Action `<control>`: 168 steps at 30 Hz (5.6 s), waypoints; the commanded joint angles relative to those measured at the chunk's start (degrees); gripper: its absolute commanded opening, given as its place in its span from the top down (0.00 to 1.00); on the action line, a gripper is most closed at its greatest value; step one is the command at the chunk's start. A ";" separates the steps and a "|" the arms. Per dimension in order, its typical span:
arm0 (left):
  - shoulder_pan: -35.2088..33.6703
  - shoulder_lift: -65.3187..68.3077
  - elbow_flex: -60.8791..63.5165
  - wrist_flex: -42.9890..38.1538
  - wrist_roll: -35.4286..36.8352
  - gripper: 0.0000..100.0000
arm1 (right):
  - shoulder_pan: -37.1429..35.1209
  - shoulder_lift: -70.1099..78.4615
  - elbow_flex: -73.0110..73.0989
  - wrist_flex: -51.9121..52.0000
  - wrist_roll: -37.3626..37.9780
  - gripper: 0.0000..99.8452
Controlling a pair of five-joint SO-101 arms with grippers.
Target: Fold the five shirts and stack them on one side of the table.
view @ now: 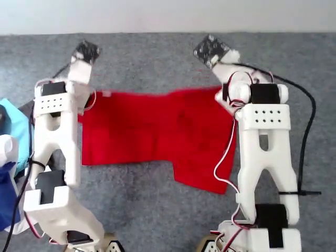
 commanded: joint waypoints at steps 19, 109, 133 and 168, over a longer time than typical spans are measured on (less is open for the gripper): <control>5.71 0.09 11.03 -24.09 -2.90 0.99 | -0.04 5.41 -1.14 -14.64 13.98 0.99; 2.20 -11.25 -1.71 34.37 -7.65 0.95 | -1.45 -12.53 4.66 38.29 -14.33 0.99; 0.00 16.53 3.91 31.12 1.14 0.98 | 22.81 -27.65 3.96 45.14 -17.23 0.99; 54.86 8.97 -12.79 33.49 7.56 0.72 | 41.63 -43.03 5.80 45.85 -16.79 0.99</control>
